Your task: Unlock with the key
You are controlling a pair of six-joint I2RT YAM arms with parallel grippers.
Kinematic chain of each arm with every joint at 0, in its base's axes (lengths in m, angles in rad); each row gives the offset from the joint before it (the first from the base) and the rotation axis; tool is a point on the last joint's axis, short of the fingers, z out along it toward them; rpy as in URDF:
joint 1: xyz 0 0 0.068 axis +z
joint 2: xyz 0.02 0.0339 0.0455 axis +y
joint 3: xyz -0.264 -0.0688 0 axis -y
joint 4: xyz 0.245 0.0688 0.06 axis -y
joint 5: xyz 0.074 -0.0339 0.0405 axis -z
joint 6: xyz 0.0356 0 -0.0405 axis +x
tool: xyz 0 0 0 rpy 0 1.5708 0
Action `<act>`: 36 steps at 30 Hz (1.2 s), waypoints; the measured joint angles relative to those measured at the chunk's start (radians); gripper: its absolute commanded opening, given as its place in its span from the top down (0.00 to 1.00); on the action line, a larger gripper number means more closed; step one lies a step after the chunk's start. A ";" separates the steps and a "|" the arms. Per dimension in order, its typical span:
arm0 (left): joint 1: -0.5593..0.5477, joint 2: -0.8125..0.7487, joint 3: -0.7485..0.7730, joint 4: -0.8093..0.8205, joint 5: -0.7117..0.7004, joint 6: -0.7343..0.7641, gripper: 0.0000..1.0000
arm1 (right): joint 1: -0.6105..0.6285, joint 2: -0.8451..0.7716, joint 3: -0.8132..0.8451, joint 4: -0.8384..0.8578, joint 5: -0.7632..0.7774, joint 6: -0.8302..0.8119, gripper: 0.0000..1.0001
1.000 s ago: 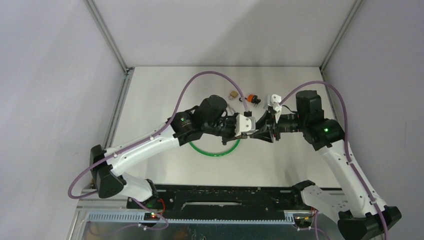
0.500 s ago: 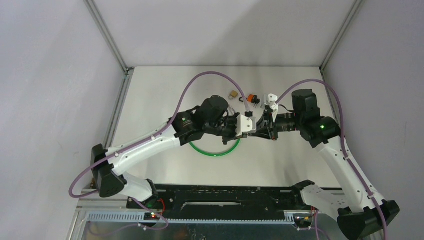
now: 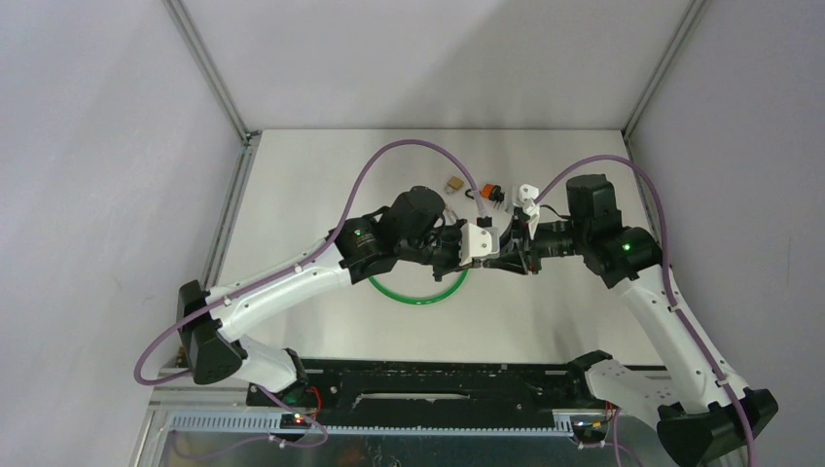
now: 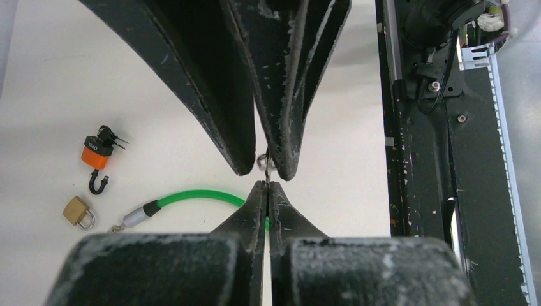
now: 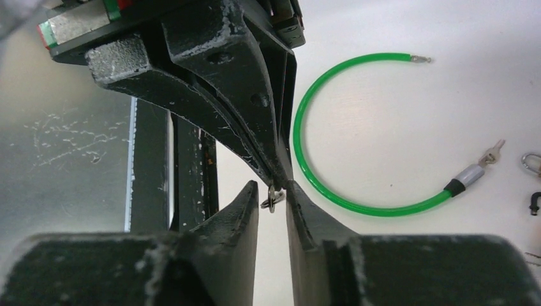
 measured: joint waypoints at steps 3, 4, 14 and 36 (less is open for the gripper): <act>0.000 0.000 0.000 0.000 -0.002 0.000 1.00 | 0.000 0.000 0.000 0.001 0.008 0.003 0.68; 0.000 0.000 0.000 0.000 -0.002 0.000 1.00 | 0.000 -0.001 0.000 0.003 0.011 0.006 0.67; 0.000 0.000 0.000 0.000 -0.002 0.002 1.00 | -0.008 -0.037 0.000 0.031 0.022 0.028 0.68; 0.000 0.002 0.000 0.000 -0.002 0.002 1.00 | 0.001 0.004 0.000 0.013 0.005 0.019 0.86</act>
